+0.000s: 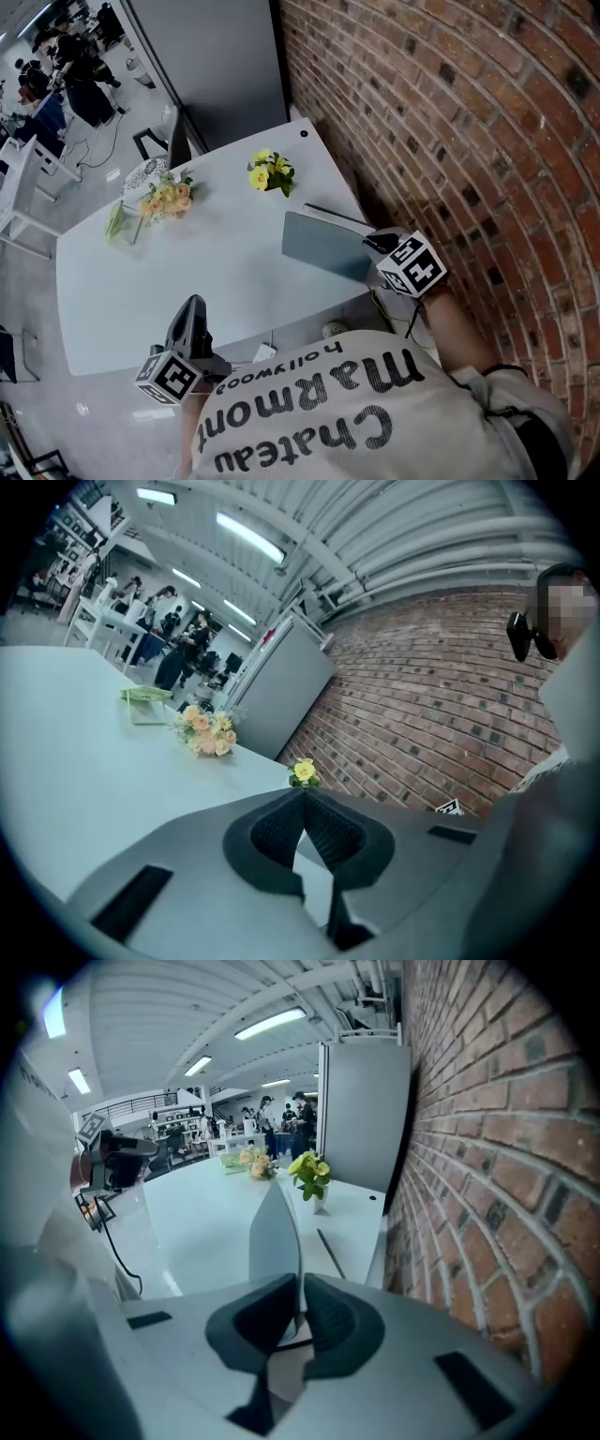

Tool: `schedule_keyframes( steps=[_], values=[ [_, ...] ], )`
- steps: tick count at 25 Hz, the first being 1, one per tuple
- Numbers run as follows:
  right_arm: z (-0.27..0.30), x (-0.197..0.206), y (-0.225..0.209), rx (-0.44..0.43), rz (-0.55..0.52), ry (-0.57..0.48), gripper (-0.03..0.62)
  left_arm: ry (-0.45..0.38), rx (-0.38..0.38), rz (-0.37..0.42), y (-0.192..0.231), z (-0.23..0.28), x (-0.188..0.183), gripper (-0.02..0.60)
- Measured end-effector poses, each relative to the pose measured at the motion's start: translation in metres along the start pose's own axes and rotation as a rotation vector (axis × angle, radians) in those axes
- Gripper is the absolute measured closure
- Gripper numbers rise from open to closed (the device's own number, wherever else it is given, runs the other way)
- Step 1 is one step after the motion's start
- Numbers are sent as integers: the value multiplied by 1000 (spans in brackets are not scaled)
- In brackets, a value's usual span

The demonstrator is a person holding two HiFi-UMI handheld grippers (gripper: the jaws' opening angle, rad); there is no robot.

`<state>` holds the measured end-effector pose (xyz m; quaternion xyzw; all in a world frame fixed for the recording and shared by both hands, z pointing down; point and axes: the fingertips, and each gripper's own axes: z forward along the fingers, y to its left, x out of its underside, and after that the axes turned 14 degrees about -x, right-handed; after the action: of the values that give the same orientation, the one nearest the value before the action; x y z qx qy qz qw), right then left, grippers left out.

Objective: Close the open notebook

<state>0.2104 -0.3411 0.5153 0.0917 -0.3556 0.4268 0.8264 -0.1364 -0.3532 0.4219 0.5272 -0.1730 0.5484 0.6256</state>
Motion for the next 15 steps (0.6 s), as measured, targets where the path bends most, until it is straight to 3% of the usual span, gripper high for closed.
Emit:
schedule_keyframes(
  steps=[15],
  values=[
    [15,3,-31,-39,-5,35,559,-24,-36,-34,-8,20,6,581]
  ],
)
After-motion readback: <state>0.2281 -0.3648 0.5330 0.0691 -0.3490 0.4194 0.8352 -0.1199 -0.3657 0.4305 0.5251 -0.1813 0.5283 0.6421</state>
